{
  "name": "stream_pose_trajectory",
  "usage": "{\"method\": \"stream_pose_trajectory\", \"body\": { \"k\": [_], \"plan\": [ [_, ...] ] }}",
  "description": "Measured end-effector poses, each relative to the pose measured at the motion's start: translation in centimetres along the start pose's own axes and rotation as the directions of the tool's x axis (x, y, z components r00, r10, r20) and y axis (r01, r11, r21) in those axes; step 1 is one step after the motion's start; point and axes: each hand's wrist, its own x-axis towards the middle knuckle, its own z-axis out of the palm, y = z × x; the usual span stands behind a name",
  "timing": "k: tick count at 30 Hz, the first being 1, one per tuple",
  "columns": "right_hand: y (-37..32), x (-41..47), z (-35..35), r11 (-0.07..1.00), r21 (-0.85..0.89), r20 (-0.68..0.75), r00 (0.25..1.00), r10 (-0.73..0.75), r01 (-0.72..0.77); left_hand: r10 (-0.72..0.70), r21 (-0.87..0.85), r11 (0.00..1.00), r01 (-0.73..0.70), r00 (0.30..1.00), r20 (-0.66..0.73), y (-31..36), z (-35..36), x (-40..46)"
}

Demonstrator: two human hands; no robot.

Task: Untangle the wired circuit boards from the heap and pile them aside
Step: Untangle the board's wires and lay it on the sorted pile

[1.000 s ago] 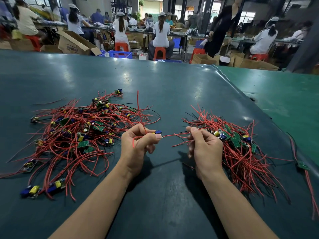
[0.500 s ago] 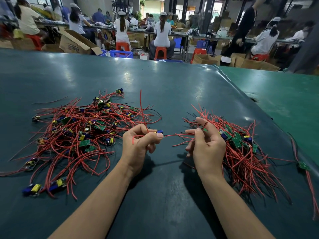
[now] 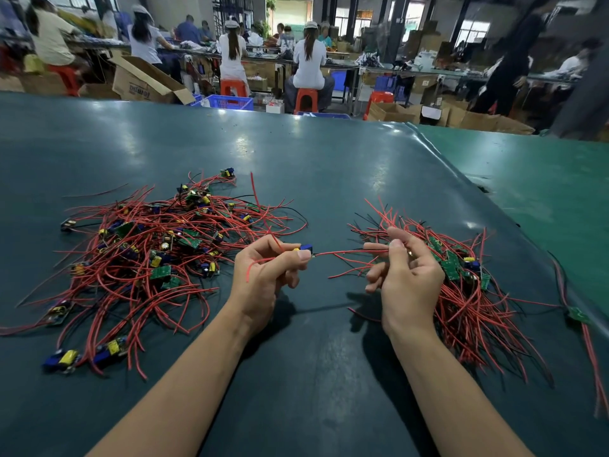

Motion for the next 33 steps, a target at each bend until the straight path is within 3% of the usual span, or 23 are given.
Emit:
{"method": "stream_pose_trajectory", "body": {
  "k": [2, 4, 6, 8, 11, 15, 17, 21, 24, 27, 30, 33],
  "plan": [
    [0.0, -0.1, 0.1, 1.000, 0.018, -0.008, 1.000, 0.019, -0.019, 0.013, -0.009, 1.000, -0.013, 1.000, -0.012, 0.0, 0.0, 0.1],
    [-0.2, -0.3, 0.4, 0.988, 0.084, 0.020, 0.991, 0.130, -0.131, 0.016, -0.044, 0.999, -0.017, 1.000, -0.019, -0.1, 0.0, 0.2],
    [-0.3, -0.9, 0.9, 0.936, 0.130, 0.138, 0.941, 0.309, -0.326, 0.019, -0.083, 0.996, -0.021, 0.999, -0.032, 0.0, 0.1, 0.3],
    [-0.4, -1.7, 1.3, 0.897, 0.055, 0.281, 0.869, 0.408, -0.439, 0.025, -0.039, 0.999, -0.026, 0.999, -0.030, -0.1, 0.2, 0.2],
    [-0.3, -2.3, 1.6, 0.918, 0.020, 0.371, 0.856, 0.361, -0.396, 0.021, 0.116, 0.993, -0.025, 0.999, 0.041, -0.4, 0.3, -0.1],
    [-0.2, -1.6, 1.3, 0.932, 0.026, 0.244, 0.906, 0.345, -0.361, 0.025, 0.210, 0.976, -0.048, 0.993, 0.114, -0.5, 0.6, -0.5],
    [-0.3, -1.4, 1.2, 0.930, 0.052, 0.174, 0.920, 0.351, -0.365, 0.045, 0.163, 0.985, -0.055, 0.997, 0.069, -0.4, 0.8, -0.3],
    [-0.3, -0.4, 0.7, 0.909, 0.246, 0.023, 0.939, 0.343, -0.338, 0.056, -0.092, 0.994, -0.066, 0.992, -0.115, 0.4, 0.6, 0.3],
    [-0.3, -0.7, 0.7, 0.910, 0.145, 0.129, 0.919, 0.372, -0.389, 0.022, -0.243, 0.967, -0.075, 0.976, -0.215, 0.9, 0.5, 0.8],
    [-0.1, -1.6, 0.9, 0.891, -0.197, 0.302, 0.839, 0.453, -0.410, 0.008, -0.272, 0.958, -0.093, 0.955, -0.297, 1.7, -0.2, 1.2],
    [-0.1, -2.2, 1.0, 0.897, -0.325, 0.476, 0.768, 0.428, -0.299, -0.070, -0.339, 0.941, -0.002, 0.978, -0.199, 2.4, -0.5, 1.1],
    [0.1, -2.2, 1.0, 0.940, -0.280, 0.502, 0.804, 0.317, -0.196, -0.127, -0.246, 0.964, 0.096, 0.986, -0.110, 2.5, 0.1, 0.6]
  ]
}}
